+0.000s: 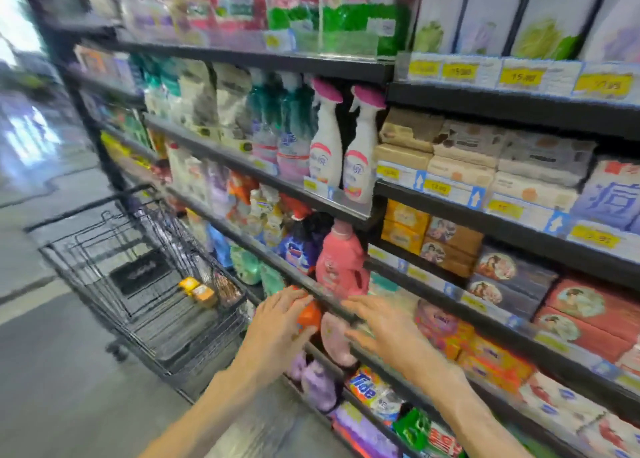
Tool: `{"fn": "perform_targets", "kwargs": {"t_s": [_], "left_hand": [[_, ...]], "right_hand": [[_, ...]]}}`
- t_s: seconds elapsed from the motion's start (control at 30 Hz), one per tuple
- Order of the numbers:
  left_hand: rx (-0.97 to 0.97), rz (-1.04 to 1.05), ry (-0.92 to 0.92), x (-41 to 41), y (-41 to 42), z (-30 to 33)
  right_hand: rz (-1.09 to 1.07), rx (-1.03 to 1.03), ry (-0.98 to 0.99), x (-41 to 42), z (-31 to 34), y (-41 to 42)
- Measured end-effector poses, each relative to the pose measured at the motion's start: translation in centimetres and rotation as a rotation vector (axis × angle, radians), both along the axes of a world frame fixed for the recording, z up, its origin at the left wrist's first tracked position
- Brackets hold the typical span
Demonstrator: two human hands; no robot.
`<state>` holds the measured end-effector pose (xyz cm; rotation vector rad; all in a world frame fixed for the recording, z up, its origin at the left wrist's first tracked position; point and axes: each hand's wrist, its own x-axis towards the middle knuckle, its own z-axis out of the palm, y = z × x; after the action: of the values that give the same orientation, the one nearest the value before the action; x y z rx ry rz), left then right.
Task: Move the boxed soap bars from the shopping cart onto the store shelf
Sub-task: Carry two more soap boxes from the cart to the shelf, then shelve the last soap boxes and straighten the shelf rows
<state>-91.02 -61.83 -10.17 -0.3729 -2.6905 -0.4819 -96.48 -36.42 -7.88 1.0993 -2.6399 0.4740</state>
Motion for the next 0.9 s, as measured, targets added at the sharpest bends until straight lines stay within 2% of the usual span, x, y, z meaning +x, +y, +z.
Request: {"fn": "perform_targets", "kwargs": {"t_s": [0.13,0.33,0.57,0.9], "left_hand": [[-0.001,0.127,-0.010,3.8,-8.8,-0.5],[-0.019,0.295,-0.072,9.9,-23.8,-0.9],[-0.011,0.468,-0.050,16.0,-39.7,-0.8],[-0.013,0.669,-0.143,15.3,-56.2,-1.6]], "right_hand": [[0.175,0.055,-0.011,-0.1,0.5,-9.4],[0.332,0.140,-0.011,1.3,0.2,-25.7],[0.509,0.200,-0.039,4.2,0.3,-46.4],[0.634,0.208,-0.093,1.4,-0.9,-66.5]]}}
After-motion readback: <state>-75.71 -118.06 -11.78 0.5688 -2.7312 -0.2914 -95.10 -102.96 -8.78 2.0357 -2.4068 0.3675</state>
